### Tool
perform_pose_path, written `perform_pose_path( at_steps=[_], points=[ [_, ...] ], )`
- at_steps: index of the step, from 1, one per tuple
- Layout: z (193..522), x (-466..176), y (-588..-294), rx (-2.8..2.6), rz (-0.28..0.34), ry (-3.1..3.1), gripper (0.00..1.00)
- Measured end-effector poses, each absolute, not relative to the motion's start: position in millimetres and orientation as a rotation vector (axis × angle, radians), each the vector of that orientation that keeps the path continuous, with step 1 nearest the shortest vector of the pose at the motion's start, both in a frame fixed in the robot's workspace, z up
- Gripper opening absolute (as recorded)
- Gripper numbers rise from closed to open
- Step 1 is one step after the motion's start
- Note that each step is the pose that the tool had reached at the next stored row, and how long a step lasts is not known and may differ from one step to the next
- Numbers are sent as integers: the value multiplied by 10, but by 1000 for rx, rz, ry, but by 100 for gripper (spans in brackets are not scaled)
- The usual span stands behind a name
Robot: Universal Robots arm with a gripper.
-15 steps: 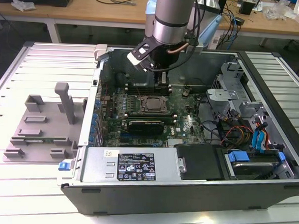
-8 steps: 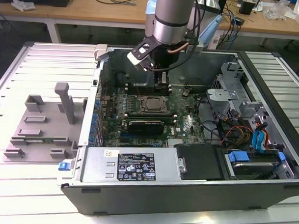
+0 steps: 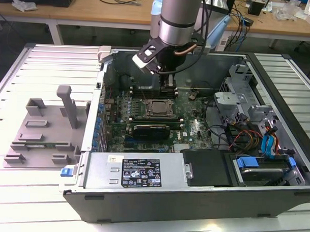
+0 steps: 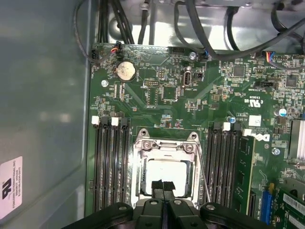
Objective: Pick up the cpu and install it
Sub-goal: 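Install the first cpu locking lever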
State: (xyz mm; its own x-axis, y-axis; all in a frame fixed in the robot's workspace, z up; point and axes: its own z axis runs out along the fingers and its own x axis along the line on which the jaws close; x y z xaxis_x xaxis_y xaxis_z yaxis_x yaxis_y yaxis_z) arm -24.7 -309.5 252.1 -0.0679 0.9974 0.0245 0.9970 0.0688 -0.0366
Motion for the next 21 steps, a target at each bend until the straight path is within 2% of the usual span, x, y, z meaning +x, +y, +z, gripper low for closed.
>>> perform_pose_path(
  at_steps=[21],
  points=[
    [2521, -247, -3094, -1636, 28, -2635, 11]
  ],
)
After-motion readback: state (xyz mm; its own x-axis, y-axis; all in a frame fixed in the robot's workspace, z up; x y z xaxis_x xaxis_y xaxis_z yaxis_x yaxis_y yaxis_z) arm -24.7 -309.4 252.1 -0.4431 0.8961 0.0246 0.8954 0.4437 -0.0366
